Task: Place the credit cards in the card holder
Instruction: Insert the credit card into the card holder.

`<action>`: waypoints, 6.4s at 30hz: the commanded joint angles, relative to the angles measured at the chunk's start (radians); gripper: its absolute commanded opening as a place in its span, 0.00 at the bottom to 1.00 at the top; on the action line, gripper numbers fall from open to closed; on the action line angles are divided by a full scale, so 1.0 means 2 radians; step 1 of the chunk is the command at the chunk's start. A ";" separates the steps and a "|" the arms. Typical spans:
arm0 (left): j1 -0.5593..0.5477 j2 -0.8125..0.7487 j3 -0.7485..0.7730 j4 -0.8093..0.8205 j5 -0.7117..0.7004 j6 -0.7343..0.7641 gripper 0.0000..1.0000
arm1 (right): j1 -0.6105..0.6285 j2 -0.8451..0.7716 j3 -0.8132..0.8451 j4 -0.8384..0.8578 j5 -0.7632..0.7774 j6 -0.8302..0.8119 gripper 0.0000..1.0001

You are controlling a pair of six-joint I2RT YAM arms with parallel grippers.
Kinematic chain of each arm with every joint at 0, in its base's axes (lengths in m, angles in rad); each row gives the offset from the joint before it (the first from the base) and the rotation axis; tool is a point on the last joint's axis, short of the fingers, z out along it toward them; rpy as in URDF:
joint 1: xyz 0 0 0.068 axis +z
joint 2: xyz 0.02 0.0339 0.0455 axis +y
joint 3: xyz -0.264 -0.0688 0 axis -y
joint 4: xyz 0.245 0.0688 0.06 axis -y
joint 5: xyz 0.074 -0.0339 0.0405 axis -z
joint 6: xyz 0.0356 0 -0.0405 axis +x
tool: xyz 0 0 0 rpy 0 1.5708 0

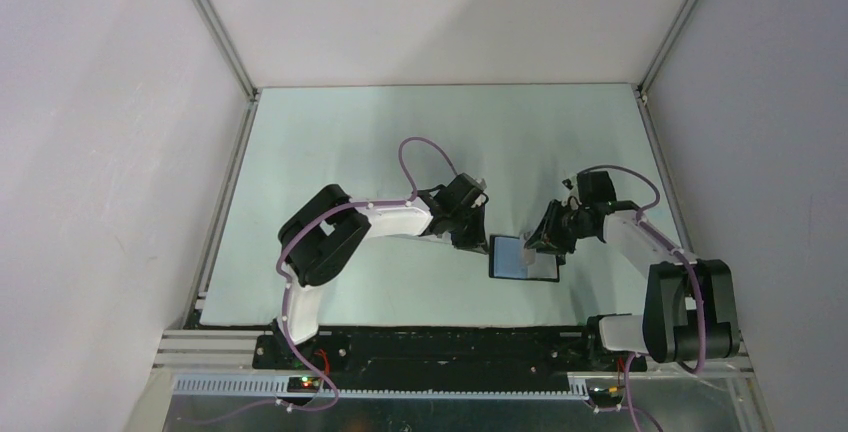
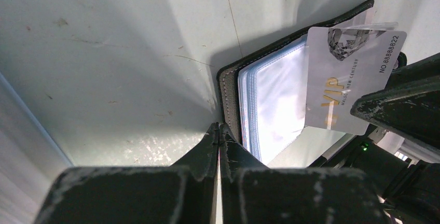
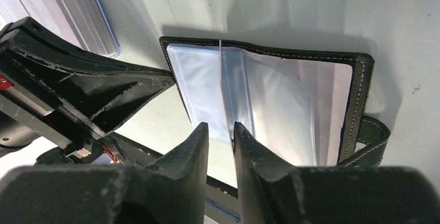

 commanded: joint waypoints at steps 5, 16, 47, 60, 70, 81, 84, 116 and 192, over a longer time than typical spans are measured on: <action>0.009 0.032 -0.002 -0.024 -0.012 0.027 0.02 | -0.004 0.016 -0.009 0.024 0.008 0.005 0.02; 0.009 0.036 0.001 -0.025 -0.009 0.026 0.02 | -0.008 -0.003 -0.035 0.017 -0.004 -0.009 0.00; 0.010 0.054 0.018 -0.037 -0.009 0.030 0.00 | -0.017 0.030 -0.040 -0.008 -0.077 -0.014 0.00; 0.014 0.057 0.025 -0.050 -0.017 0.037 0.00 | -0.014 0.060 -0.006 -0.048 -0.043 -0.021 0.00; 0.014 0.063 0.030 -0.056 -0.021 0.042 0.00 | -0.012 0.031 -0.006 -0.072 -0.020 -0.006 0.00; 0.014 0.066 0.033 -0.057 -0.020 0.043 0.00 | -0.009 0.032 -0.006 -0.055 -0.044 -0.013 0.00; 0.014 0.066 0.033 -0.057 -0.019 0.045 0.00 | -0.009 0.042 -0.006 -0.043 -0.077 -0.023 0.00; 0.015 0.071 0.036 -0.058 -0.014 0.046 0.00 | 0.019 0.082 0.066 -0.089 0.028 -0.043 0.48; 0.014 0.046 0.019 -0.059 -0.014 0.039 0.00 | 0.105 0.147 0.098 -0.027 -0.017 0.043 0.56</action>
